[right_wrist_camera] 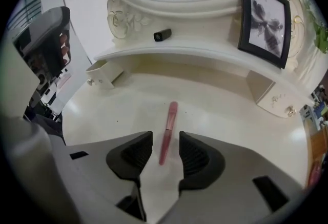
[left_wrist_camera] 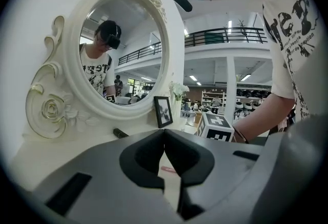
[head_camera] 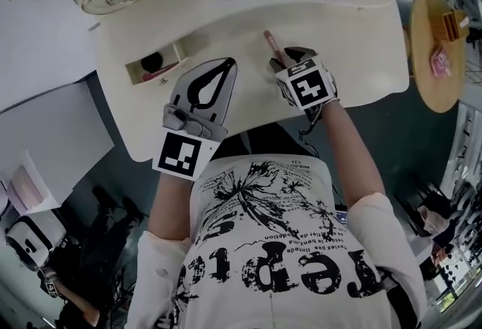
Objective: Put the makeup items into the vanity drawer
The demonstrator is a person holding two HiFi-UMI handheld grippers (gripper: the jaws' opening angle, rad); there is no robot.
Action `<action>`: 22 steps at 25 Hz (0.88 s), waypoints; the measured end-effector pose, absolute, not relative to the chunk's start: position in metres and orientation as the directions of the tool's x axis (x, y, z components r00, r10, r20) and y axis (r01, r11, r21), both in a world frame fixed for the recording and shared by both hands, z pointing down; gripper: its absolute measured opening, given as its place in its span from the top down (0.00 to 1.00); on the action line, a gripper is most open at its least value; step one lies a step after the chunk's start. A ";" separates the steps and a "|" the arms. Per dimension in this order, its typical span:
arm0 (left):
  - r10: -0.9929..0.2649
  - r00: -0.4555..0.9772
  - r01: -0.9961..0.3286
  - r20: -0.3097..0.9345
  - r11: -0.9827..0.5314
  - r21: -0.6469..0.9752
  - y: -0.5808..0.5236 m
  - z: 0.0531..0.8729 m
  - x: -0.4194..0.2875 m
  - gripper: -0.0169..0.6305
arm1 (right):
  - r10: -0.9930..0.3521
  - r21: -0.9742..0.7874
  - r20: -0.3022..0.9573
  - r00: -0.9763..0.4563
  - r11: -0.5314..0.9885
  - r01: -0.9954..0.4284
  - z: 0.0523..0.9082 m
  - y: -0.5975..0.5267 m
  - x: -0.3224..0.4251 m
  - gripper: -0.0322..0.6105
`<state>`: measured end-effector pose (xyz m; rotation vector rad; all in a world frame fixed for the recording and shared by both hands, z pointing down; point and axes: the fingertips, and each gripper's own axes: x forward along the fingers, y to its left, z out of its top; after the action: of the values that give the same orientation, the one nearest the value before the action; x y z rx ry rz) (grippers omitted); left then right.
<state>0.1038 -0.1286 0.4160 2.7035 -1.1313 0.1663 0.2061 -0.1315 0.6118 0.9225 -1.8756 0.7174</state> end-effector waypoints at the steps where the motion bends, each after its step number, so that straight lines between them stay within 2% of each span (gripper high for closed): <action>1: -0.689 0.701 -0.713 0.185 -0.685 0.148 -0.130 0.419 0.105 0.95 | -0.302 -0.105 0.901 -0.313 0.546 -0.831 0.616 -0.132 0.207 0.68; 3: -0.688 0.701 -0.713 0.190 -0.684 0.154 -0.132 0.424 0.105 0.95 | -0.301 -0.102 0.906 -0.297 0.526 -0.844 0.621 -0.131 0.207 0.77; 7: -0.688 0.699 -0.715 0.196 -0.682 0.157 -0.137 0.428 0.105 0.95 | -0.300 -0.100 0.912 -0.281 0.501 -0.860 0.623 -0.133 0.211 0.81; 8: -0.689 0.698 -0.715 0.194 -0.681 0.158 -0.138 0.428 0.106 0.95 | -0.295 -0.104 0.913 -0.280 0.497 -0.862 0.624 -0.134 0.212 0.85; 12: -0.693 0.697 -0.717 0.187 -0.679 0.158 -0.137 0.423 0.106 0.95 | -0.273 -0.129 0.916 -0.293 0.493 -0.860 0.620 -0.134 0.214 0.86; 22: -0.748 0.649 -0.760 0.139 -0.638 0.124 -0.125 0.396 0.079 0.95 | -0.324 -0.108 0.881 -0.344 0.571 -0.814 0.571 -0.148 0.184 0.86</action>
<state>0.0785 -0.1248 0.3963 2.6951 -1.2430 0.1106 0.1839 -0.1477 0.5713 0.9182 -1.9155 0.6957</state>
